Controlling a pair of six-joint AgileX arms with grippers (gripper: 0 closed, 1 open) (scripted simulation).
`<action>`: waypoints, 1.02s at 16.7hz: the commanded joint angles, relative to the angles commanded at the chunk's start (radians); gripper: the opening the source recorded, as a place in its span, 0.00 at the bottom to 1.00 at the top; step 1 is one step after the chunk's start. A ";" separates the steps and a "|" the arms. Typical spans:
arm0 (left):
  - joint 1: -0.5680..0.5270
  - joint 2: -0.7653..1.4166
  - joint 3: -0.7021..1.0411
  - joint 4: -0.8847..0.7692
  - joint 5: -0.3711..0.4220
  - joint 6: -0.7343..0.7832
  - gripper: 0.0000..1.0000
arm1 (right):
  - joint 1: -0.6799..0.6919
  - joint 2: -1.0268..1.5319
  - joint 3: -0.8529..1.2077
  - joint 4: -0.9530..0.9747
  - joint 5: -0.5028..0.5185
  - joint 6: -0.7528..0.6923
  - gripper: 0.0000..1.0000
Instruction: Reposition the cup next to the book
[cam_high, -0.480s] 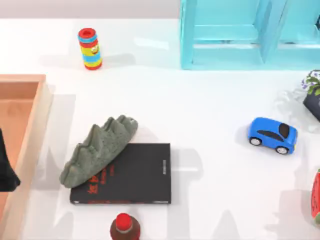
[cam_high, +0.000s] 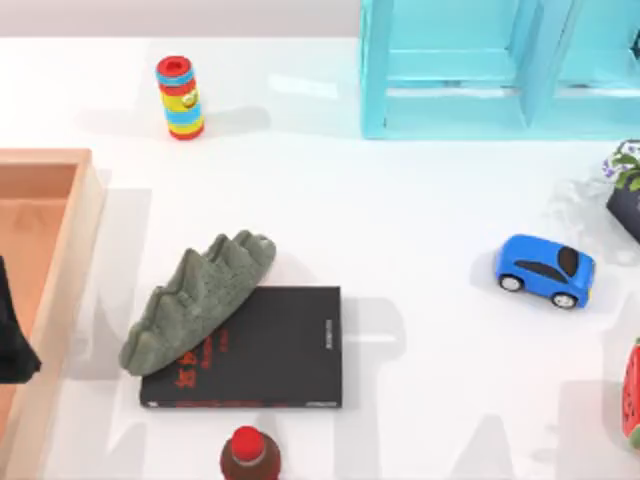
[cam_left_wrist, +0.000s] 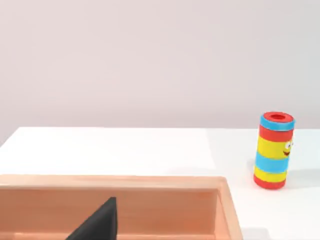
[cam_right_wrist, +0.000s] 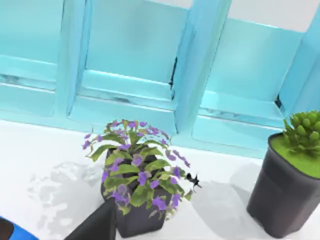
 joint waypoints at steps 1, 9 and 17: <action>0.000 0.000 0.000 0.000 0.000 0.000 1.00 | -0.027 0.056 0.047 -0.040 -0.001 -0.072 1.00; 0.000 0.000 0.000 0.000 0.000 0.000 1.00 | -0.311 0.659 0.509 -0.476 0.000 -0.953 1.00; 0.000 0.000 0.000 0.000 0.000 0.000 1.00 | -0.595 1.241 0.957 -0.900 0.013 -1.762 1.00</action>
